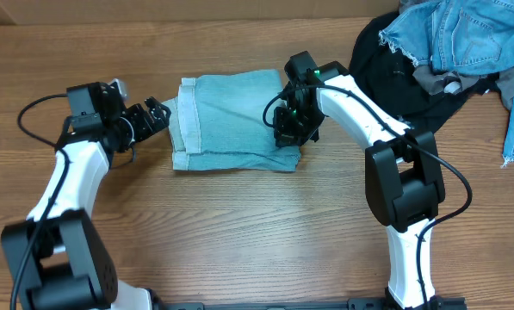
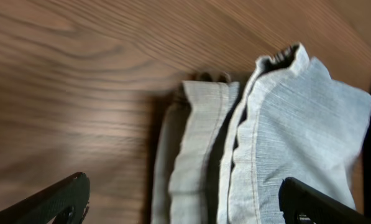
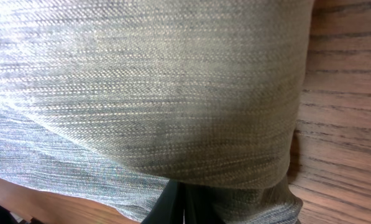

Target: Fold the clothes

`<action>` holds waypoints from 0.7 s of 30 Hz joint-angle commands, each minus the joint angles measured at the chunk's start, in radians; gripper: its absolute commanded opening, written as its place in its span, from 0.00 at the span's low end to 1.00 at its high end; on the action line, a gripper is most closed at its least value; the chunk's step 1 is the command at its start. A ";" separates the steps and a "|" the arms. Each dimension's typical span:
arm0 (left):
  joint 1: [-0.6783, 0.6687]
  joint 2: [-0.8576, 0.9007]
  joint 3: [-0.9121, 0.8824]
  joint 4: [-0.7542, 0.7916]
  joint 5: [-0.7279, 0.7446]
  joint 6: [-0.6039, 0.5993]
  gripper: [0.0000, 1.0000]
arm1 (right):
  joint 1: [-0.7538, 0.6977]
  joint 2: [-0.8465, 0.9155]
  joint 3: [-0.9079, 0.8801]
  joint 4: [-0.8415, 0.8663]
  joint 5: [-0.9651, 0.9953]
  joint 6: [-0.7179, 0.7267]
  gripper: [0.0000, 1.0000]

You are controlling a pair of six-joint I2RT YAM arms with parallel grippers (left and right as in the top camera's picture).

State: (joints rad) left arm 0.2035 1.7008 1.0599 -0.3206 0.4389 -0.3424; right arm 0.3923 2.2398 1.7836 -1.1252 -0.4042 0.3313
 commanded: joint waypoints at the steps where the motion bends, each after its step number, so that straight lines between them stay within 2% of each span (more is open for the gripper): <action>1: 0.000 0.108 -0.009 0.040 0.142 0.050 1.00 | -0.008 -0.007 0.003 0.002 -0.002 -0.015 0.04; 8: -0.035 0.275 -0.009 0.163 0.221 0.047 1.00 | -0.008 -0.007 0.003 0.001 -0.002 -0.019 0.04; 13: -0.084 0.336 -0.009 0.263 0.330 0.024 1.00 | -0.008 -0.007 0.003 0.002 -0.002 -0.019 0.04; 21: -0.256 0.428 -0.009 0.436 0.340 -0.085 1.00 | -0.008 -0.007 0.003 0.001 -0.002 -0.023 0.04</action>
State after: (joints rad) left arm 0.0238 2.0377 1.0698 0.0990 0.7753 -0.3496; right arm 0.3923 2.2398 1.7836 -1.1255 -0.4038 0.3172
